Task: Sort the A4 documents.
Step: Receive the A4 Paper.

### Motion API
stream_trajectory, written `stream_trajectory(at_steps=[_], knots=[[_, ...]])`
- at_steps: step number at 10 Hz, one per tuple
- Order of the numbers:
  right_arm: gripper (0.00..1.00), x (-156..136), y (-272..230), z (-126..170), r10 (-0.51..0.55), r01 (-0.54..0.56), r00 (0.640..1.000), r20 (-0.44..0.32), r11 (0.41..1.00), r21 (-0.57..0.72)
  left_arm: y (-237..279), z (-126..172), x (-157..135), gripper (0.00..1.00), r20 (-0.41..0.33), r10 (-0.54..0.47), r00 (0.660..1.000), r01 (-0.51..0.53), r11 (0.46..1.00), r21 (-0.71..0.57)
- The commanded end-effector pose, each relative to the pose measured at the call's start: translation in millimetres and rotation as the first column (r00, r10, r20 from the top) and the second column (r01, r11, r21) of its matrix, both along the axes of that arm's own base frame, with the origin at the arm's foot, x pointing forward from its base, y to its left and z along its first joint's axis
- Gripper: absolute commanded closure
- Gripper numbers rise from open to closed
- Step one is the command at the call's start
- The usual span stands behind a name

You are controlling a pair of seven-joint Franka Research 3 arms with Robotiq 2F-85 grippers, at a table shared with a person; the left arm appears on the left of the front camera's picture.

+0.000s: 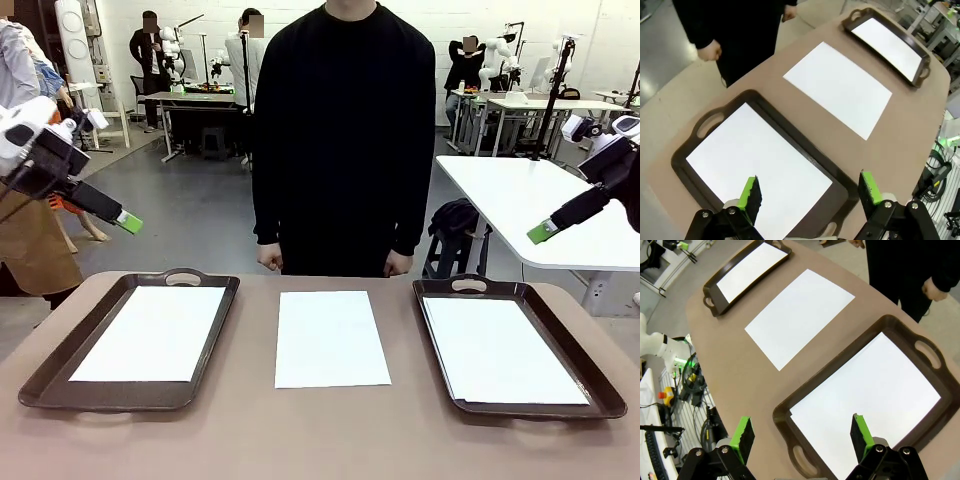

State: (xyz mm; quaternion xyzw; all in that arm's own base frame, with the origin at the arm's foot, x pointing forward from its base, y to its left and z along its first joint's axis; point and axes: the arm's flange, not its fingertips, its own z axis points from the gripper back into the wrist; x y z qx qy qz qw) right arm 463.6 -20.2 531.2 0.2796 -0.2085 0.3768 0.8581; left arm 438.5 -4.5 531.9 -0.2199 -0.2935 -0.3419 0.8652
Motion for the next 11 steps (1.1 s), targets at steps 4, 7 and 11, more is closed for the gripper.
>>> stream_trajectory(at_steps=[4,7,11], knots=[[0.0,0.2,1.1,-0.3,-0.003,0.003,1.0,0.004,1.0,0.001,-5.4,0.5,-7.4,0.0,-0.032,-0.036,0.999,0.035,0.999,-0.03],[0.0,0.2,1.1,-0.3,-0.003,0.003,1.0,0.004,1.0,0.001,-6.2,-2.3,-6.9,0.0,-0.046,-0.033,0.998,0.033,0.999,-0.008],[0.0,0.2,1.1,-0.3,-0.003,0.003,1.0,0.004,1.0,0.001,-5.6,-2.7,-6.2,0.0,-0.028,-0.038,0.999,0.038,0.999,-0.017]])
